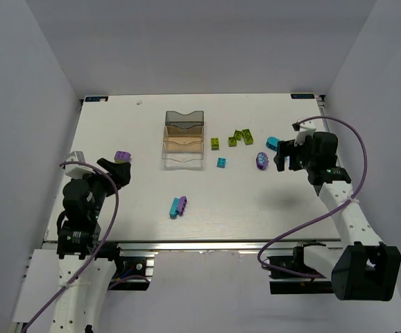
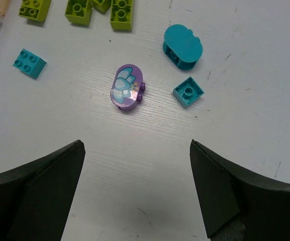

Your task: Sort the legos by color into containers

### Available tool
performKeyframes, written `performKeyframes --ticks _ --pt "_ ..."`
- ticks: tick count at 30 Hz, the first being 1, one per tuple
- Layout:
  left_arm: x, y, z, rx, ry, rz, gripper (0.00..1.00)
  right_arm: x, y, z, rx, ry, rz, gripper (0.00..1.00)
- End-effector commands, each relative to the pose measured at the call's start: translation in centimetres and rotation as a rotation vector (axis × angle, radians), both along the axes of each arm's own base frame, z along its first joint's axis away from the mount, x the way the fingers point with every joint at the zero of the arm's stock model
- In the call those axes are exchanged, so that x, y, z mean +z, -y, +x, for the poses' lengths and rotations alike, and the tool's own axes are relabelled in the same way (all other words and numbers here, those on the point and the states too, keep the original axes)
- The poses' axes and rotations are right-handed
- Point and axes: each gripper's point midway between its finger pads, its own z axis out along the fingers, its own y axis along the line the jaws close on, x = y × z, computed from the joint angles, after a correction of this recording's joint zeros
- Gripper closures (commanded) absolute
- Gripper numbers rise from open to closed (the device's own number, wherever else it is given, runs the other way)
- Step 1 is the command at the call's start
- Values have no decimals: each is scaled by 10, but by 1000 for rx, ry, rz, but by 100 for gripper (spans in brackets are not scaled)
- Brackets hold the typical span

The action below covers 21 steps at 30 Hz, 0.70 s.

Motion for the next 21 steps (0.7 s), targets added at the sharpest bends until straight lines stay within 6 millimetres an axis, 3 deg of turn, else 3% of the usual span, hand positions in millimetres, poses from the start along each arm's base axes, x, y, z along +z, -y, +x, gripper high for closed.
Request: performKeyframes --ticks 1,4,5,7,8,10,12,13,14,16,18,20,21 --pt "-7 12 -6 -68 -26 -23 8 14 -16 1 113 36 22 11" --pt "-14 27 -7 -148 -44 -44 27 13 -39 -13 315 34 23 11" --pt "-17 30 -7 -169 -50 -51 53 11 -46 -20 387 35 20 11" --pt "-25 40 -8 -223 -85 -75 80 9 -68 -45 626 44 19 11" --pt "-30 42 -8 -234 -107 -83 99 9 -74 -54 708 49 24 11" --pt "-38 47 -8 -257 -145 -101 100 10 -93 -82 875 41 77 11" --pt "-50 50 -7 -266 -194 -115 100 14 -104 -93 993 99 84 11" --pt "-51 51 -7 -277 -203 -116 93 11 -107 -110 1048 76 107 11" --pt "-57 51 -7 -276 -229 -116 75 16 -113 -118 1139 160 111 11" --pt "-60 50 -7 -279 -243 -102 60 15 -121 -132 1205 171 126 13" --pt "-66 50 -8 -280 -280 -93 46 9 -132 -140 1243 134 127 34" --pt "-70 51 -9 -290 -301 -88 43 5 -137 -141 1237 101 120 52" --pt "-74 52 -10 -297 -316 -89 41 5 -142 -141 1233 87 128 53"
